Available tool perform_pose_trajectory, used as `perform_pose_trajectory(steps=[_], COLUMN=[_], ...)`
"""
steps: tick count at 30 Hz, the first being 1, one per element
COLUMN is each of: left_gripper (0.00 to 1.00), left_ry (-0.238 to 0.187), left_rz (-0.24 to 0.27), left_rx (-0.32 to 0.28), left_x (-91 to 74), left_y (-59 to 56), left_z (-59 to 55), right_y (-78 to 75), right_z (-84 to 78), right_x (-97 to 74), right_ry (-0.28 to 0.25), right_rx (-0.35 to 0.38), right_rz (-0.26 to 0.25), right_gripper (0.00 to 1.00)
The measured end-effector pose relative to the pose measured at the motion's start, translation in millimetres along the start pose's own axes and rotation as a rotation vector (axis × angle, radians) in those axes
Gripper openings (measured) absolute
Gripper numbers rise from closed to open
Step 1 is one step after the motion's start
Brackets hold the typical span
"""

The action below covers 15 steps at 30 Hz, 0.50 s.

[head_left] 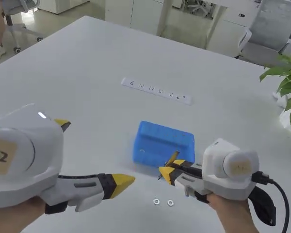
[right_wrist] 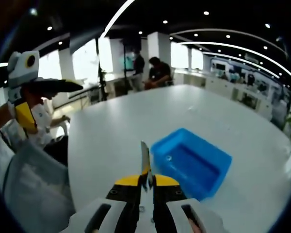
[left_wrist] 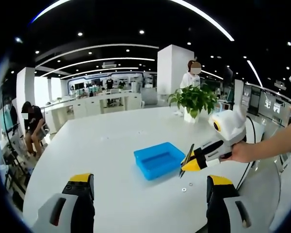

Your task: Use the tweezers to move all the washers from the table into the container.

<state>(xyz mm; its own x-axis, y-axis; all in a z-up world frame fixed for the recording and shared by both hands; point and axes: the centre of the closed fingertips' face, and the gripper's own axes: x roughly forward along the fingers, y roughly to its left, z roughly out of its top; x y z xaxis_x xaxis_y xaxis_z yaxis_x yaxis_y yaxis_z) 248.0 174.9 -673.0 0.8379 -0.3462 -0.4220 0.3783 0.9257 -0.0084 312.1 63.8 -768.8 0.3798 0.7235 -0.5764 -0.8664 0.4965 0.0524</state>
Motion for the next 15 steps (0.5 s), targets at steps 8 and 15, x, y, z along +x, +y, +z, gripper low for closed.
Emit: perform_pose_trajectory(steps=[8,15], left_gripper=[0.99,0.99], left_ry=[0.027,0.028], left_rz=[0.002,0.005], left_rx=[0.024,-0.003], left_x=[-1.2,0.3], left_y=[-7.4,-7.6], left_z=[-7.4,-9.2], right_y=[8.0,6.5], right_z=[-22.0,-36.1], right_x=[5.2,7.9], right_ry=[0.042,0.078], right_rx=[0.019,0.028], right_rz=[0.018,0.025], right_gripper=[0.05,0.05])
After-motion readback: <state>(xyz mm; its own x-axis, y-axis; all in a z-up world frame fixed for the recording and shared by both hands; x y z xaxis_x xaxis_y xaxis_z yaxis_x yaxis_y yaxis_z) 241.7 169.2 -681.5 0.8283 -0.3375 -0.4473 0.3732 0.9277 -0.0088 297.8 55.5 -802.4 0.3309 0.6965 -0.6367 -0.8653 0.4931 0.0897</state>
